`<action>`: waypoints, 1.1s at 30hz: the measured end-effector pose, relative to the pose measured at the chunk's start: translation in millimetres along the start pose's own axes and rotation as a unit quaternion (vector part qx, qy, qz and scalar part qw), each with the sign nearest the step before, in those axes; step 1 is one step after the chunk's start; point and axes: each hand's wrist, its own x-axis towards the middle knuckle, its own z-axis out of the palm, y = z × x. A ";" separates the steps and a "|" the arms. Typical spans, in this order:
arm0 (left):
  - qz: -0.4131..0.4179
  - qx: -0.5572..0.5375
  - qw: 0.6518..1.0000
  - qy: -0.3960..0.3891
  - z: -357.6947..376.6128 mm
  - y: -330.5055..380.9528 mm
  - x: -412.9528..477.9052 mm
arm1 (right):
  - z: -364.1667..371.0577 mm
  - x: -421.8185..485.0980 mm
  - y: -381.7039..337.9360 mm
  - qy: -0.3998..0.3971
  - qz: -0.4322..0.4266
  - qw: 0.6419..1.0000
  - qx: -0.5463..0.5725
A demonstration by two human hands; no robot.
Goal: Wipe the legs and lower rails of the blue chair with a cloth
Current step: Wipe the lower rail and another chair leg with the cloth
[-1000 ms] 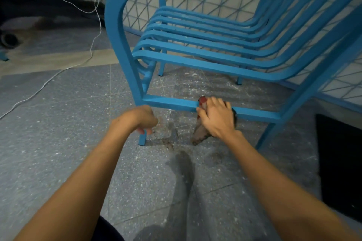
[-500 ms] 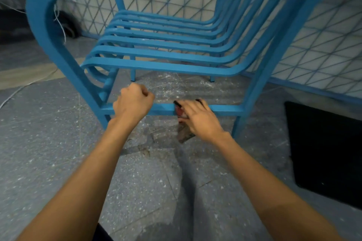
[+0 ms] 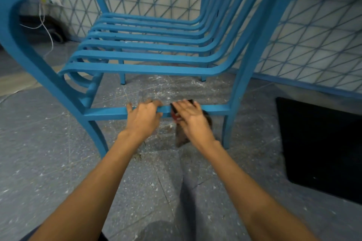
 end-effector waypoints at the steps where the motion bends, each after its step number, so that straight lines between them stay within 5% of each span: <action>1: -0.003 -0.003 1.000 0.006 0.3 0.3 1.0 | 4.7 3.6 -8.6 0.005 -0.010 1.000 0.008; 7: -0.005 -0.022 1.000 0.008 -0.9 -2.3 3.2 | -4.6 -12.7 29.4 0.050 -0.069 0.996 -0.003; 15: 0.026 -0.094 0.995 0.021 3.6 -6.2 1.6 | -24.5 -41.9 47.4 0.205 0.150 0.967 -0.017; 17: 0.024 -0.106 0.994 0.021 4.8 -6.0 2.3 | -9.1 -38.0 20.3 0.173 0.198 0.965 0.015; 22: 0.028 -0.113 0.993 0.016 3.5 -7.3 2.5 | -3.1 -39.6 -19.4 0.100 0.143 0.977 0.124; 29: 0.109 -0.093 0.988 -0.049 0.8 24.5 14.7 | -91.9 -62.0 4.7 0.331 0.363 0.840 0.232; 33: 0.148 -0.098 0.980 -0.094 14.8 69.2 31.2 | -146.3 -22.9 40.1 0.333 0.271 0.883 0.192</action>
